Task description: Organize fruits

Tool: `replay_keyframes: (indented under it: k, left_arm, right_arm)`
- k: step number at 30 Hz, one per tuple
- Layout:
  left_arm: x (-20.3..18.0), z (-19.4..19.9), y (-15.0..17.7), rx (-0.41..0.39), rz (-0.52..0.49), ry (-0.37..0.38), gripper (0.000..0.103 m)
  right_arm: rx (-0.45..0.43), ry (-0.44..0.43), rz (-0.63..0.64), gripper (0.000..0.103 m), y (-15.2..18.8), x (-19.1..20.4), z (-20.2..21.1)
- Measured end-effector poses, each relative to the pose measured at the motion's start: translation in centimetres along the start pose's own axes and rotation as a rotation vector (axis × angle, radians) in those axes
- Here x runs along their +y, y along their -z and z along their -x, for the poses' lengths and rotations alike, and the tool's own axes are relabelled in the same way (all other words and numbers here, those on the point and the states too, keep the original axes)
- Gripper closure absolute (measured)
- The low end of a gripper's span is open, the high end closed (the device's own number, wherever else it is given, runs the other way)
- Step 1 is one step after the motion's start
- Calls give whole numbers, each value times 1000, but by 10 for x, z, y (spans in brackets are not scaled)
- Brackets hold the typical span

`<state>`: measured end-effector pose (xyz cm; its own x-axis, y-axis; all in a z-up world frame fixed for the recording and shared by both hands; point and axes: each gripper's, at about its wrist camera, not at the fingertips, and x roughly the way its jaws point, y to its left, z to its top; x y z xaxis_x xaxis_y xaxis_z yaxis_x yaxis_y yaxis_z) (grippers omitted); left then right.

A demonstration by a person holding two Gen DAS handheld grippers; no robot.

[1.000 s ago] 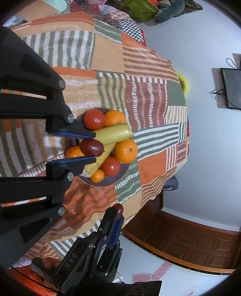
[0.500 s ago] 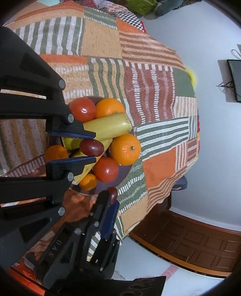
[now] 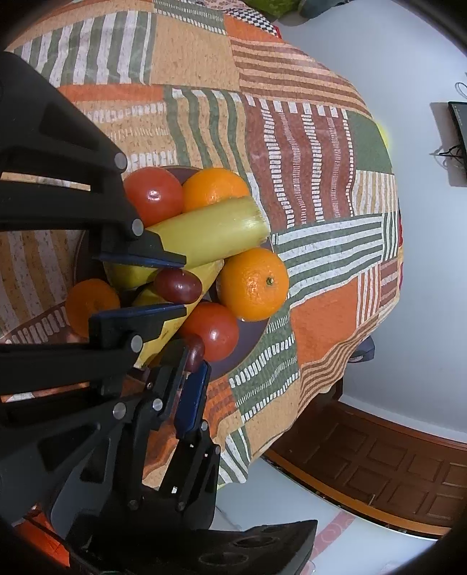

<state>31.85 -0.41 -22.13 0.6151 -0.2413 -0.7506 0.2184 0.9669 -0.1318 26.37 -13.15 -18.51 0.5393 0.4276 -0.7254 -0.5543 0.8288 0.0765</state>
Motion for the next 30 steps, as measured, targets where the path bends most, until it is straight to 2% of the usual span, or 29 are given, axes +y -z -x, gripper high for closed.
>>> replay_keyframes:
  k: [6,12,18,22,30]
  left_arm:
    - [-2,4,1,8,6,1,77]
    - [-2,34,0,-48,24,-28,77]
    - [-9,93,-6,-170,47,-71,77]
    - [-21,148,-6,-287,41,-111,77]
    - [-50,263,17,-523,26,-153,75]
  right_arm:
    - [5,8,-12,80,-1,-1,1]
    - [-30,13,-35,78,-5,-4,20]
    - [-128,24,-55,78,-15,0,72]
    - [-231,45,-38,75,-22,14,125]
    - [-456,79,-12,72,-19,51,226]
